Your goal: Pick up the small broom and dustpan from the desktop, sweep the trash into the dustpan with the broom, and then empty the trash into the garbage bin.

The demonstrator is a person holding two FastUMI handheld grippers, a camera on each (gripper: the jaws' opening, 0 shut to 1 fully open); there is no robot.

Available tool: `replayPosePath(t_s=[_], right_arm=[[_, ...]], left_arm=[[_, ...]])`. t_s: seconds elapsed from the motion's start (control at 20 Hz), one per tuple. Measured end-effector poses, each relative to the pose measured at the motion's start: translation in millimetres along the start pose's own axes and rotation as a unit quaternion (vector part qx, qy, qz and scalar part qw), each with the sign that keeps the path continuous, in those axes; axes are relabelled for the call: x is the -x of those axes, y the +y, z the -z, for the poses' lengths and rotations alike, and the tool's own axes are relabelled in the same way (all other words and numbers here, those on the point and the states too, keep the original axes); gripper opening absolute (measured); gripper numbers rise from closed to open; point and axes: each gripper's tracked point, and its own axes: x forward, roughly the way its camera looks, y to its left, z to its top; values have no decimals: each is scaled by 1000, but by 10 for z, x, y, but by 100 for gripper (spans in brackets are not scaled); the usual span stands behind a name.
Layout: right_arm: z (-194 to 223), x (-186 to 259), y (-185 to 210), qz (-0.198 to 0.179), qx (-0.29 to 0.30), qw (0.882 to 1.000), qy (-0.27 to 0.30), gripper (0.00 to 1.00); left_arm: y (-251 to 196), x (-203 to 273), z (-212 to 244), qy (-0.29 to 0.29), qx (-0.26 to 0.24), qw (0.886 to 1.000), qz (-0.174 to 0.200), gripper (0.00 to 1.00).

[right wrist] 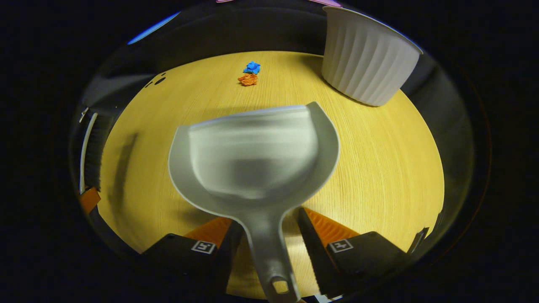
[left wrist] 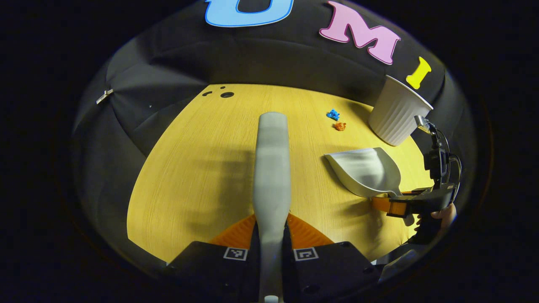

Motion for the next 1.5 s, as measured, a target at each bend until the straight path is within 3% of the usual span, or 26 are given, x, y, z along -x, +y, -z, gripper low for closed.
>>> replayPosePath(t_s=[0.15,0.2,0.4,0.7,0.95,1.15,1.2,1.35,1.5], right_arm=[[-13,20,28,-12,7,1000,-2,47],[-13,33,30,-21,15,1000,-5,43],[3,-8,-13,-56,33,998,8,38],[-13,115,-270,-77,84,993,-3,36],[10,175,-592,-85,97,992,-2,36],[-33,221,-876,-89,103,991,-1,36],[-51,219,-947,-90,108,990,-1,40],[-66,210,-1155,-85,115,990,1,36],[-54,174,-1277,-85,117,989,6,39]], left_arm=[[9,-62,-31,9,2,1000,-3,25],[-5,-122,-58,12,-2,1000,-2,25],[-82,-405,-266,25,-56,998,6,25],[-291,-989,-941,37,-141,989,18,25],[-662,-1610,-1573,29,-279,959,26,25],[-1006,-2145,-2025,18,-321,947,27,25],[-1078,-2272,-2131,9,-345,938,29,25],[-1298,-2565,-2280,6,-424,904,46,25],[-1435,-2705,-2354,11,-466,883,58,25]])
